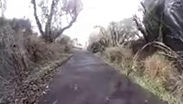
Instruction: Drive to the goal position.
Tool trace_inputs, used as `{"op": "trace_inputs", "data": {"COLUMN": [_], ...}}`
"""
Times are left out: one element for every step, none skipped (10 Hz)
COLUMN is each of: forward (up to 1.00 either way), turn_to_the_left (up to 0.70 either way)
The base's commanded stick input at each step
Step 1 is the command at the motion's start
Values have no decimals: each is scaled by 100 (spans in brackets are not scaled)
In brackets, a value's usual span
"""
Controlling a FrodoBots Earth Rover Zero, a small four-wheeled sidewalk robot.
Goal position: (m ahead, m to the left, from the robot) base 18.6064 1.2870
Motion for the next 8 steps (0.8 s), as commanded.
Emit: {"op": "trace_inputs", "data": {"forward": [85, 85, 85, 85, 85, 85, 85, 85], "turn_to_the_left": [0, 0, 0, 0, 0, 0, -6, -22]}}
